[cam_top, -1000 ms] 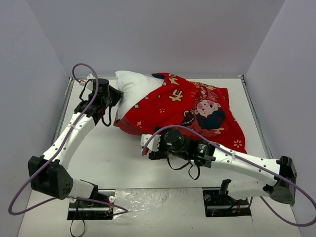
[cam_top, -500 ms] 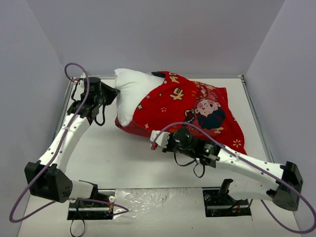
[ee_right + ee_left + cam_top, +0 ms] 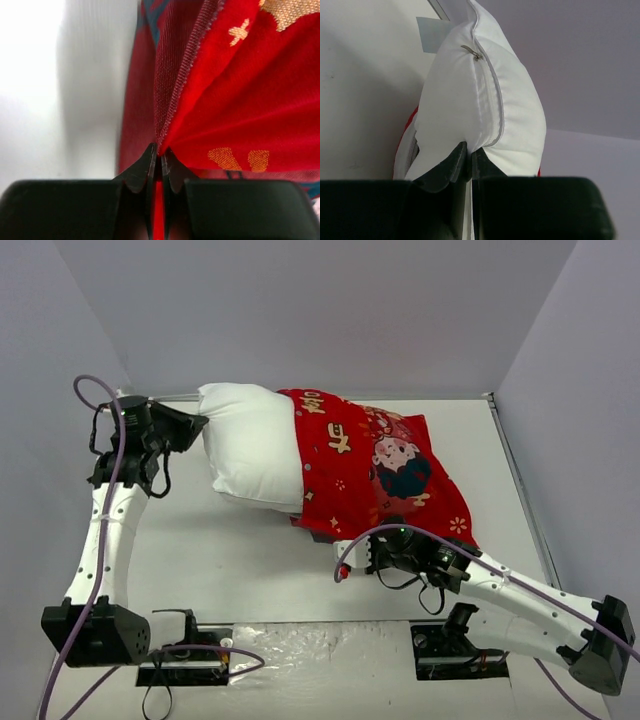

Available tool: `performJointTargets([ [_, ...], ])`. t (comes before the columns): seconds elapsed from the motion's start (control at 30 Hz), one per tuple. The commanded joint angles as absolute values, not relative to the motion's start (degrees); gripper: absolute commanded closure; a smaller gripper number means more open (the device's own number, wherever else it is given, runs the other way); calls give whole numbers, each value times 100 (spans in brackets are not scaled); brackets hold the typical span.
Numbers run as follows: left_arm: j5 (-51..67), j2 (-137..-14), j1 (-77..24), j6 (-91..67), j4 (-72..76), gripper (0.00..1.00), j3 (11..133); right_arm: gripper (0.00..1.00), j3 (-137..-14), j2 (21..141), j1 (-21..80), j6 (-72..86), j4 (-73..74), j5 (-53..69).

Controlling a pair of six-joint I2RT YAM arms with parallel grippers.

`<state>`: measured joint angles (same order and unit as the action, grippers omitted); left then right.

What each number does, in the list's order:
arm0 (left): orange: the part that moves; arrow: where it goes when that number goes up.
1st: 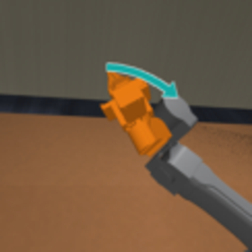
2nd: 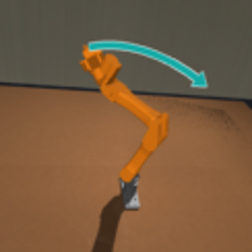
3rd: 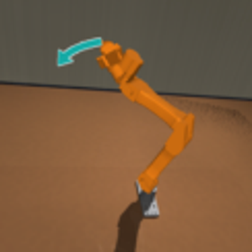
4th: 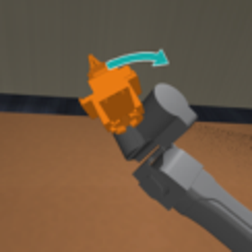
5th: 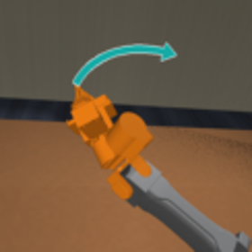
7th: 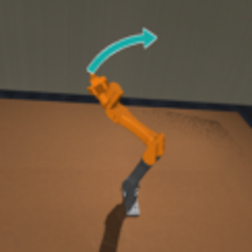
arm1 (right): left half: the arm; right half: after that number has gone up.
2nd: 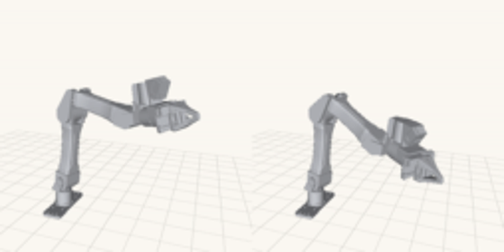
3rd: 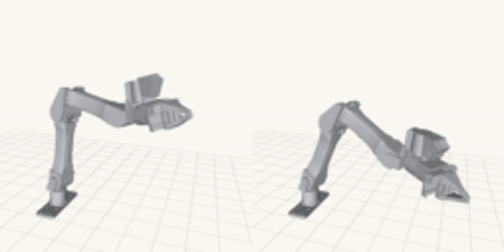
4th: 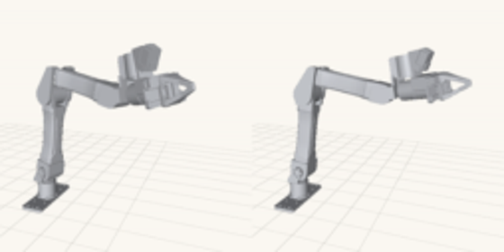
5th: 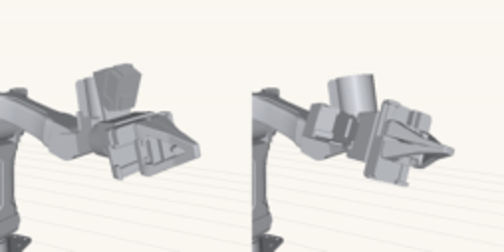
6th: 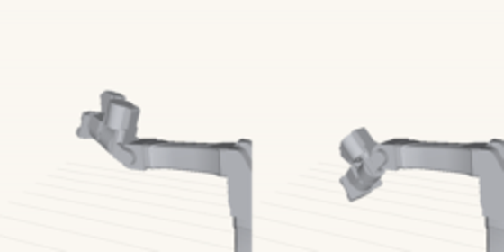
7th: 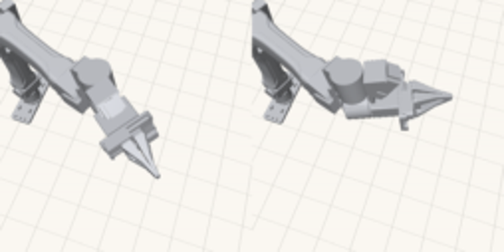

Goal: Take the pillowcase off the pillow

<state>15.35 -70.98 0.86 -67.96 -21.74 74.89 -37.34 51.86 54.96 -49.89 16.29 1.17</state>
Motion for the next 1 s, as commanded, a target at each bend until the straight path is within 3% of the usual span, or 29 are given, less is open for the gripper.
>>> performJointTargets([
  [0.0,1308,-6610,859,-6997,-1335,98,8033,100,-3489,5317,5126,-5659,2918,-808],
  [0.1,1546,-6346,1107,-6856,-1529,98,7823,100,-3446,5326,4818,-5870,2979,-1002],
  [0.27,1591,-5810,1222,-6662,-1731,98,7068,100,-3453,5352,2912,-7380,3312,-467],
  [0.37,1591,-5503,1222,-6461,-1854,98,6532,100,-4234,5458,1892,-8277,4216,925],
  [0.4,1600,-5363,1222,-6408,-1889,98,6269,86,-4532,5484,1750,-8314,4662,1314],
  [0.5,1608,-5134,1213,-6197,-2109,98,5786,30,-5885,5746,1688,-7666,4974,2683],
  [0.7,1521,-4957,1213,-5898,-2478,98,5326,18,-7469,6512,1696,-5663,4537,3753],
  [0.97,1590,-5229,1213,-5512,-2575,97,5483,14,-7093,7759,845,-5379,4535,3998],
])
